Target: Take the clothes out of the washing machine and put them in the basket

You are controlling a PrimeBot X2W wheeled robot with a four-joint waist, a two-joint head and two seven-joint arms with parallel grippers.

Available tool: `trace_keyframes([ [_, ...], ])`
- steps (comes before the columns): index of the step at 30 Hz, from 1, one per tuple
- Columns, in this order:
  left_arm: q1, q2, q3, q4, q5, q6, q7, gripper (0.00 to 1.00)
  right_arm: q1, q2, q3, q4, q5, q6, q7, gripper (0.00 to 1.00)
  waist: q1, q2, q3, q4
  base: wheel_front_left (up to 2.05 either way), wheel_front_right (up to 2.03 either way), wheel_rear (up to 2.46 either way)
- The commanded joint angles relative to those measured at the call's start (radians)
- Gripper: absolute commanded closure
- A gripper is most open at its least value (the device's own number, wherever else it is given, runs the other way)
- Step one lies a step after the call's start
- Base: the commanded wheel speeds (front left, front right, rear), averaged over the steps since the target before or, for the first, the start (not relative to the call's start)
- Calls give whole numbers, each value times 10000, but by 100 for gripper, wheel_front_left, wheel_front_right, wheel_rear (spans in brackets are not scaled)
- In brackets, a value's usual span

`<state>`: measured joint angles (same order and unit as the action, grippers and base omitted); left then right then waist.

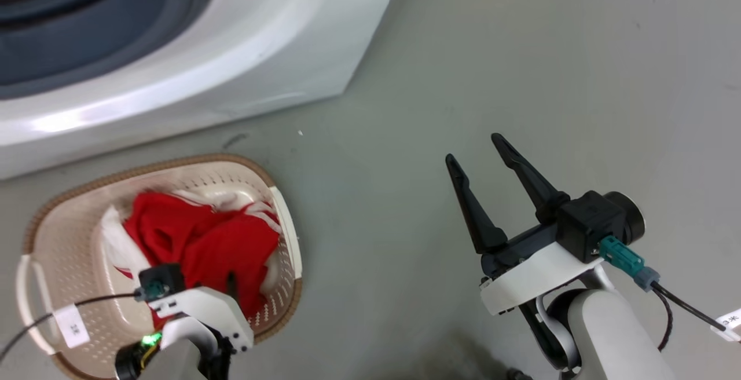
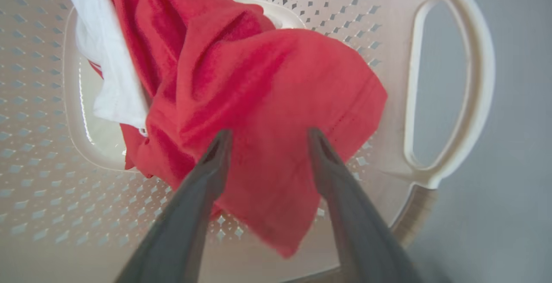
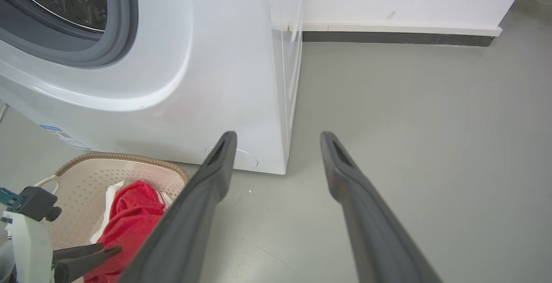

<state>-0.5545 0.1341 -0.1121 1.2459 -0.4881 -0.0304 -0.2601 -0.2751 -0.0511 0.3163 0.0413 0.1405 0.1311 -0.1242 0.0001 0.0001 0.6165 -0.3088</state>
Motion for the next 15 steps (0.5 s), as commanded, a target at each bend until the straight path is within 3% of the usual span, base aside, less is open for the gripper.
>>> trace_keyframes([
  [1, 328, -112, 57, 31, -75, -133, -62, 0, 97, 16, -165, 184, -121, -7, -58, 0, -1, -1, -913, 379, 0, 0, 0],
  [7, 962, -255, 24, -441, 83, -310, -48, 0, 525, 15, -618, 478, -469, -7, 103, 0, -1, -1, -2318, 870, 0, 0, 0],
  [15, 2127, -173, 419, -2391, 546, -325, -51, 0, 1320, 18, -1343, 282, -791, -7, 454, 0, -1, -1, -4090, 1485, 0, 0, 0],
])
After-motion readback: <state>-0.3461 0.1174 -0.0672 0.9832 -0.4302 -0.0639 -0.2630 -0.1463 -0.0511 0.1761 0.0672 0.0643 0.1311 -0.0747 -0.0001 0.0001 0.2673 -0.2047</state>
